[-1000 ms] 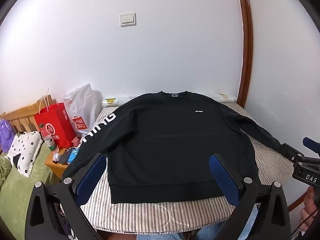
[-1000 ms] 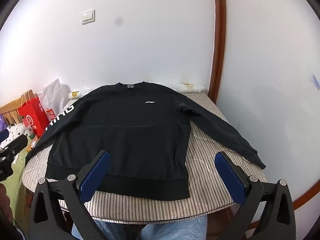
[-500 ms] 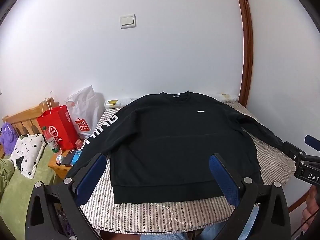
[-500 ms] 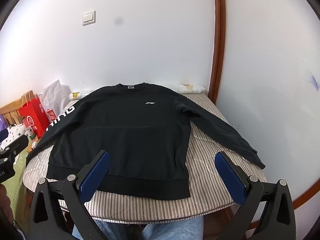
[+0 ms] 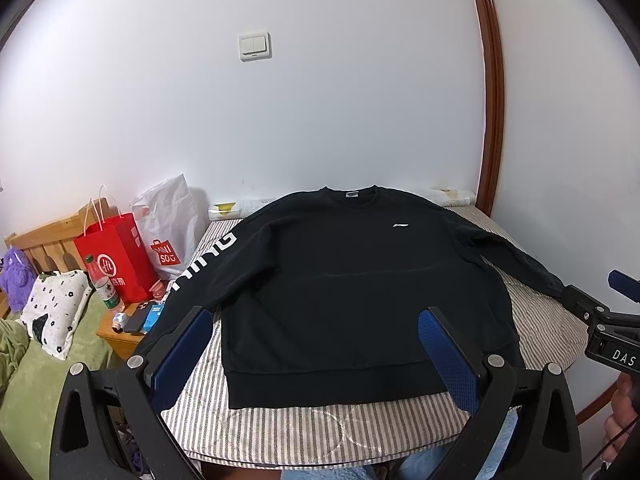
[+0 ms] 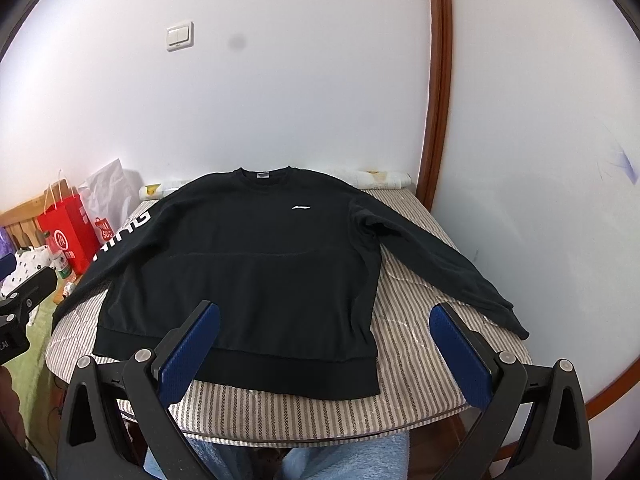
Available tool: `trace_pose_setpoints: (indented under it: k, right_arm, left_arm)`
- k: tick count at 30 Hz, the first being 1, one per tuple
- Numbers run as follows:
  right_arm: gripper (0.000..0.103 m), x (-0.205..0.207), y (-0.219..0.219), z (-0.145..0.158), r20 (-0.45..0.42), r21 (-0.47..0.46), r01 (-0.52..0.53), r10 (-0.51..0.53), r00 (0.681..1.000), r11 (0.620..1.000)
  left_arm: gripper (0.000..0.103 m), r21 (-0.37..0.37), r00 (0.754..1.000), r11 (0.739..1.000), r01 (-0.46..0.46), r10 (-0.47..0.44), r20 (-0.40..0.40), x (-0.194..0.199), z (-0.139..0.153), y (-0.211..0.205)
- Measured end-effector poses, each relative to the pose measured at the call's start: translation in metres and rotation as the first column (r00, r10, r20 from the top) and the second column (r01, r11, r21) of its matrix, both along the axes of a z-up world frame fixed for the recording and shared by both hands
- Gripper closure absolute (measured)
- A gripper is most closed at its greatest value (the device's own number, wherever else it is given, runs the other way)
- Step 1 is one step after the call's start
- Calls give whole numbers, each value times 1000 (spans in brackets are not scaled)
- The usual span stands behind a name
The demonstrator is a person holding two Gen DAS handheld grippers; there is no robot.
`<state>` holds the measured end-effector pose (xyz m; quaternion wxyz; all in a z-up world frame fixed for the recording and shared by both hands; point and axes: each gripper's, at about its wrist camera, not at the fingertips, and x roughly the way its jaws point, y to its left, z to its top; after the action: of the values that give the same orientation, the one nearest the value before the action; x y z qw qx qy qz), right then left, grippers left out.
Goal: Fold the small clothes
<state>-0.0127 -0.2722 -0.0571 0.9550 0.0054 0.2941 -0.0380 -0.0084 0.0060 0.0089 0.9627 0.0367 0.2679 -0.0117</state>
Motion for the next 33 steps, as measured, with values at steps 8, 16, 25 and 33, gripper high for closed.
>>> trace_pose_setpoints:
  k: [8, 16, 25, 33]
  right_arm:
    - [0, -2, -2, -2, -2, 5, 7, -7, 1000, 1000]
    - [0, -4, -3, -1, 3, 8, 14, -14, 1000, 1000]
    - [0, -5, -1, -2, 2, 3, 13, -13, 1000, 1000]
    - [0, -6, -2, -2, 2, 7, 15, -15, 1000, 1000]
  left_arm:
    - [0, 5, 1000, 1000, -2, 2, -2, -1, 2, -1]
    - [0, 1, 1000, 1000, -4, 4, -1, -2, 3, -1]
    - [0, 0, 1000, 1000, -10, 10, 1, -1, 4, -1]
    - [0, -2, 1000, 1000, -10, 10, 2, -2, 2, 1]
